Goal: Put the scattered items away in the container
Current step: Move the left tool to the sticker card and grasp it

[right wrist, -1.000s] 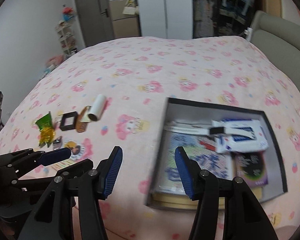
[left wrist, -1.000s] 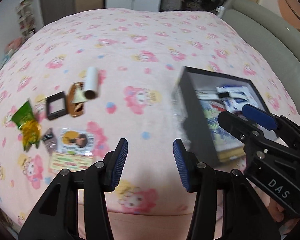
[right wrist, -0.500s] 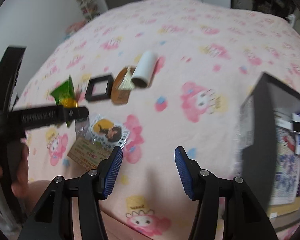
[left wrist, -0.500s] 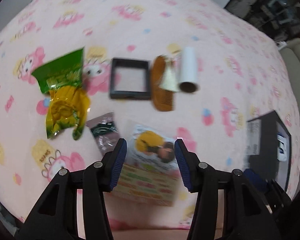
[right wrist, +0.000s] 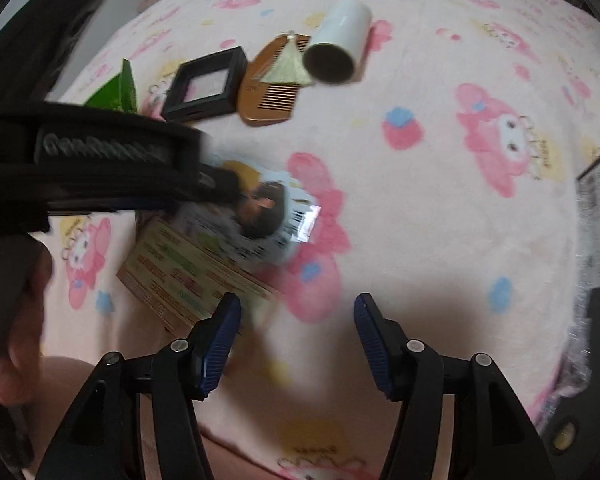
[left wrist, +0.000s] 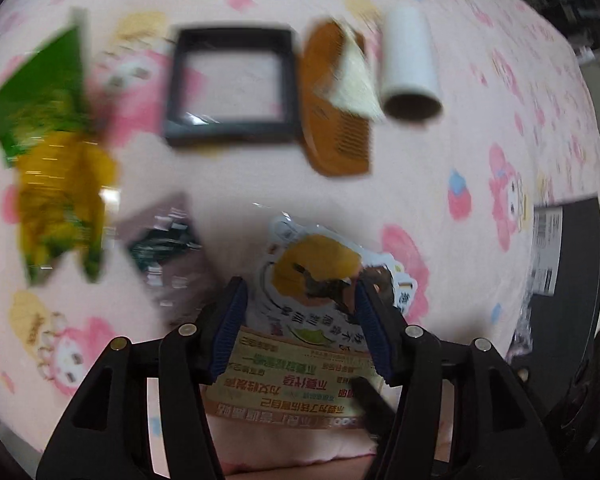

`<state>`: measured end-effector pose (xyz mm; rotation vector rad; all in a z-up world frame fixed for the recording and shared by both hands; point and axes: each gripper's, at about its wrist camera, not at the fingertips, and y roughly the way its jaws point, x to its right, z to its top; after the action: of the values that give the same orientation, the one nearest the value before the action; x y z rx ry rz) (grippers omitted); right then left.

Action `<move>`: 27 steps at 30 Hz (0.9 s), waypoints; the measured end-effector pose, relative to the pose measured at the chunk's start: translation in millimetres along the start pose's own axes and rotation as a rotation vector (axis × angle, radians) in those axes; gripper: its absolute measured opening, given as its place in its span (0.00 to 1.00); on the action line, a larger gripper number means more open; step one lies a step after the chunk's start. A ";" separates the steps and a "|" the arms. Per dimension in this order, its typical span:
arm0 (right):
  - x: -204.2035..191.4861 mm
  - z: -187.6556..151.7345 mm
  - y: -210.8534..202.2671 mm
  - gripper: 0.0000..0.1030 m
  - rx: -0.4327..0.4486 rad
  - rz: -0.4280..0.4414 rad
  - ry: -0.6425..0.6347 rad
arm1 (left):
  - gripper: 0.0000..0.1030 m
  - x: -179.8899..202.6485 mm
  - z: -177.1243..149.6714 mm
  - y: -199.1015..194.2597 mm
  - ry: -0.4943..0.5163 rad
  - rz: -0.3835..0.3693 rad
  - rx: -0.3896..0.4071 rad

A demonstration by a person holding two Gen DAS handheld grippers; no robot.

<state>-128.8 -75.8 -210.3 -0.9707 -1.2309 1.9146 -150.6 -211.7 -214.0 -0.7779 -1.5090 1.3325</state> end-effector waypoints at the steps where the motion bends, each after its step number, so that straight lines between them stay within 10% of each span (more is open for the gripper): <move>1: 1.0 0.7 0.6 0.54 0.007 0.019 0.005 | 0.54 4.7 -3.1 1.7 0.016 -0.003 -0.008; 9: 32.6 -8.2 -52.3 0.47 0.127 -0.060 0.029 | 0.54 47.1 -27.6 -3.7 0.089 -0.165 0.012; 18: 44.7 -15.7 -49.6 0.50 0.083 -0.007 0.074 | 0.56 24.4 -36.5 -12.6 -0.100 0.090 0.127; 27: 22.5 -17.5 -9.5 0.59 0.041 0.006 0.016 | 0.71 52.7 -54.3 17.2 -0.016 0.034 0.011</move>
<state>-124.2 -46.2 -211.7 -0.9681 -1.1761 1.9257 -120.9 -140.3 -220.3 -0.7911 -1.5058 1.3739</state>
